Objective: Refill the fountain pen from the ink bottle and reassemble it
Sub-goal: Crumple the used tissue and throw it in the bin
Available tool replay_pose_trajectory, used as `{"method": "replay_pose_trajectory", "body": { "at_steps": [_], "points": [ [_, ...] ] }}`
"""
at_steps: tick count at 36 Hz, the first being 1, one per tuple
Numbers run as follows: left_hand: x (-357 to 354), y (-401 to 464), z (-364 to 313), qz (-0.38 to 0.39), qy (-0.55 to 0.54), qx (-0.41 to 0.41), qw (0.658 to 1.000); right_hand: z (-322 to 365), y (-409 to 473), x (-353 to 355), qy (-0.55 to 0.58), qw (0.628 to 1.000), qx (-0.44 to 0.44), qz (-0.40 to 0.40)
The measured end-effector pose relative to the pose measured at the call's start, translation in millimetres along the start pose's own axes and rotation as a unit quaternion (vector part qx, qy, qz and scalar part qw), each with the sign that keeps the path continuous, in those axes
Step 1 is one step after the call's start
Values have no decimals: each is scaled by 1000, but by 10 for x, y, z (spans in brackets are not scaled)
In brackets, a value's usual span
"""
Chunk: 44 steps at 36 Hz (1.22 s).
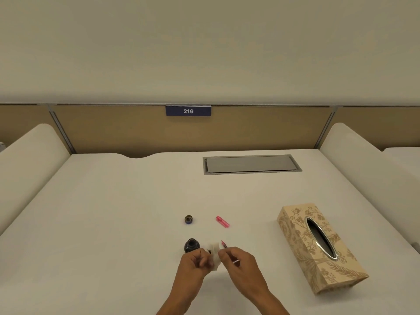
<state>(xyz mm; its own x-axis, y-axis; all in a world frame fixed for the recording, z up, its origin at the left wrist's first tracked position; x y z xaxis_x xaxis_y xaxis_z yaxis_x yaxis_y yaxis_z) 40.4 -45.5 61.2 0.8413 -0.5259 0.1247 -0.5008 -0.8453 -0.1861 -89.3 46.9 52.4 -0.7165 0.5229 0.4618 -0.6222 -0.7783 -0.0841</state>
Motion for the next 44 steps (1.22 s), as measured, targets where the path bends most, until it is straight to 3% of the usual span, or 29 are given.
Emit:
{"method": "replay_pose_trajectory", "body": {
  "at_steps": [10,21,30,44],
  "points": [
    [20,28,-57,41,30,2,999,86,-93,-65,48,998,-36,14],
    [18,-9,-61,102,15,27,994,102,-237,-149,152,971,-148,-107],
    [100,-3,-38,134,35,20,990,146,-486,-206,228,949,-164,-146],
    [-11,-160,72,226,-2,91,970,89,-844,-172,263,919,-200,-216]
  ]
}}
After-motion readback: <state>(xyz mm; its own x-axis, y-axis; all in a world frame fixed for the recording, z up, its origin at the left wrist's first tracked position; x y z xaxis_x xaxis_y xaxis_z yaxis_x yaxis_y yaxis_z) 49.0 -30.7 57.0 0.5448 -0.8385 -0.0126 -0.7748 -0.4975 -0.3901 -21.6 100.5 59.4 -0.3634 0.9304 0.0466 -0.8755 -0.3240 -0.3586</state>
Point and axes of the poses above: each hand's wrist, its own y-axis towards the middle knuckle, its own x-axis out of the back of the hand, z = x × y, the point moved 2 cm from there along y, towards the middle knuckle, and after that the axes turned 5 degrees about -z, right-handed, at the moved point
